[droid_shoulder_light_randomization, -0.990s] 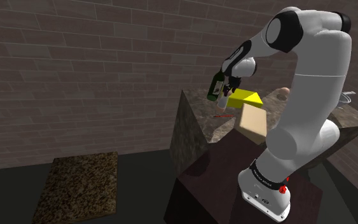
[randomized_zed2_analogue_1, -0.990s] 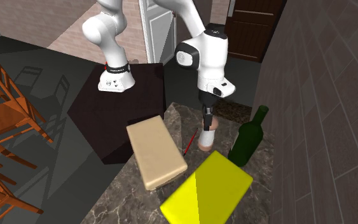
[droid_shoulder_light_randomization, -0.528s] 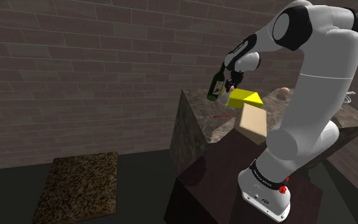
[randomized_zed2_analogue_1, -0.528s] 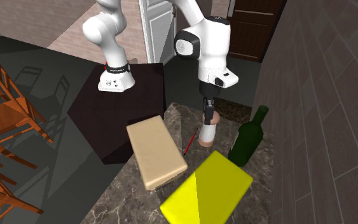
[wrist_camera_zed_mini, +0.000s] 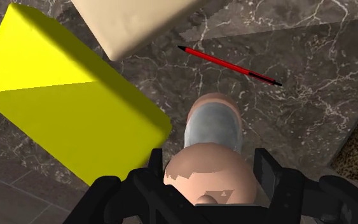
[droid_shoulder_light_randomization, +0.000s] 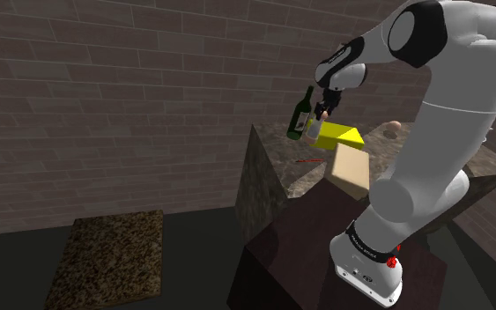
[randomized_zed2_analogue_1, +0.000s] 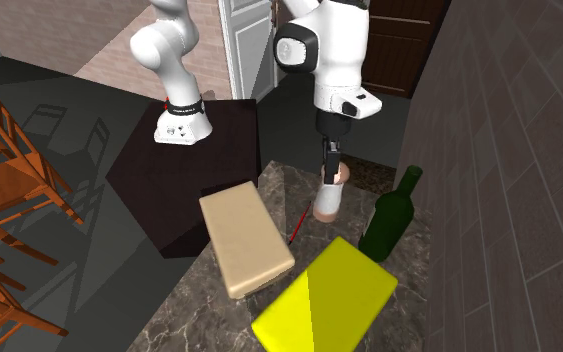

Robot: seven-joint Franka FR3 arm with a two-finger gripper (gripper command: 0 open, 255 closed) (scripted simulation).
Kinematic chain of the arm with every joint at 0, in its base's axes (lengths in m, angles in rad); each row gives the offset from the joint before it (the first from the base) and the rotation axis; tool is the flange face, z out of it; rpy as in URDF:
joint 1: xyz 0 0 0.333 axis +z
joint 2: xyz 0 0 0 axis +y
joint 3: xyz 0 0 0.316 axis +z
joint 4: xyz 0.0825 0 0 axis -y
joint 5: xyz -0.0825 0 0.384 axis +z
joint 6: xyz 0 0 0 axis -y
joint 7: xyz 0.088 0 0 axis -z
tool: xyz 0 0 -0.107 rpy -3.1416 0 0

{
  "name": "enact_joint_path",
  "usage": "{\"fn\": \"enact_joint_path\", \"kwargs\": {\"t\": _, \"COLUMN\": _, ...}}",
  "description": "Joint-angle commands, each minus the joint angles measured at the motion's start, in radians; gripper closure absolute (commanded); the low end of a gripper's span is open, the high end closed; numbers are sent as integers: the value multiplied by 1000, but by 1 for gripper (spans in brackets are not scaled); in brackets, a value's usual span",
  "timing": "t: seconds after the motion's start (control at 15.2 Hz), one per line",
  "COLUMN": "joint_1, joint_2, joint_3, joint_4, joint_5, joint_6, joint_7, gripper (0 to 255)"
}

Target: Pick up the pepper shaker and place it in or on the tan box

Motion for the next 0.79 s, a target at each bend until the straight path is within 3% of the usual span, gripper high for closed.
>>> {"fn": "enact_joint_path", "kwargs": {"t": 0.0, "joint_1": 3, "joint_2": -17, "joint_3": -4, "joint_4": 8, "joint_5": -8, "joint_6": -24, "joint_7": 3, "gripper": 255}}
{"fn": "enact_joint_path", "kwargs": {"t": 0.73, "joint_1": 17, "joint_2": -101, "joint_3": -17, "joint_4": 62, "joint_5": -45, "joint_6": -156, "joint_7": 15, "gripper": 255}}
